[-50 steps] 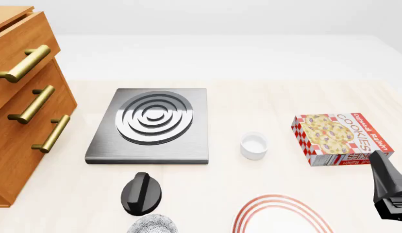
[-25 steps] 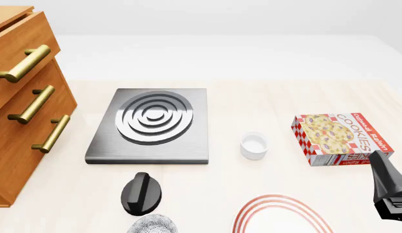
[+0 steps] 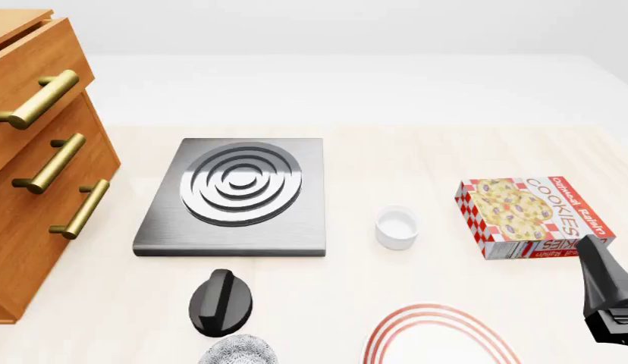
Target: Pick the akita bowl on the wooden cabinet and place it on the plate.
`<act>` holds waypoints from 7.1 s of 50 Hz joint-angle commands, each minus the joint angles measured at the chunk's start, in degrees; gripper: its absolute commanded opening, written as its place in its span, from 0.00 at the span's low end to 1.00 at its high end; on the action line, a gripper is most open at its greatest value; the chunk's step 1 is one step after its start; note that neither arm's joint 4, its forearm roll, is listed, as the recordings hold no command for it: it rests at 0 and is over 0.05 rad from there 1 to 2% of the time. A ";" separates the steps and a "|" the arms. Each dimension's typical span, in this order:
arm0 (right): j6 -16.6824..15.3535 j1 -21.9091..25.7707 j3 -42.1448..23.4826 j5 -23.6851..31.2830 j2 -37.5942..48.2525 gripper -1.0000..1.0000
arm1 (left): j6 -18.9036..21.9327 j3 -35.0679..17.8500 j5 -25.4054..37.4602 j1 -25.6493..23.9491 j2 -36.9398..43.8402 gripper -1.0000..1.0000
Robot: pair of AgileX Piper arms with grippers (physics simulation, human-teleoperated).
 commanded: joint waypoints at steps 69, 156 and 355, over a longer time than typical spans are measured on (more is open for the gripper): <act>-0.06 0.02 -0.12 0.00 0.10 1.00 | 3.57 -9.29 0.83 -24.84 8.98 0.00; -0.01 0.03 0.01 -0.09 0.10 1.00 | 3.81 -0.22 -1.41 -44.19 12.35 0.00; 0.01 0.03 -0.01 0.06 -0.03 1.00 | -29.02 32.76 -29.70 -68.81 20.82 0.00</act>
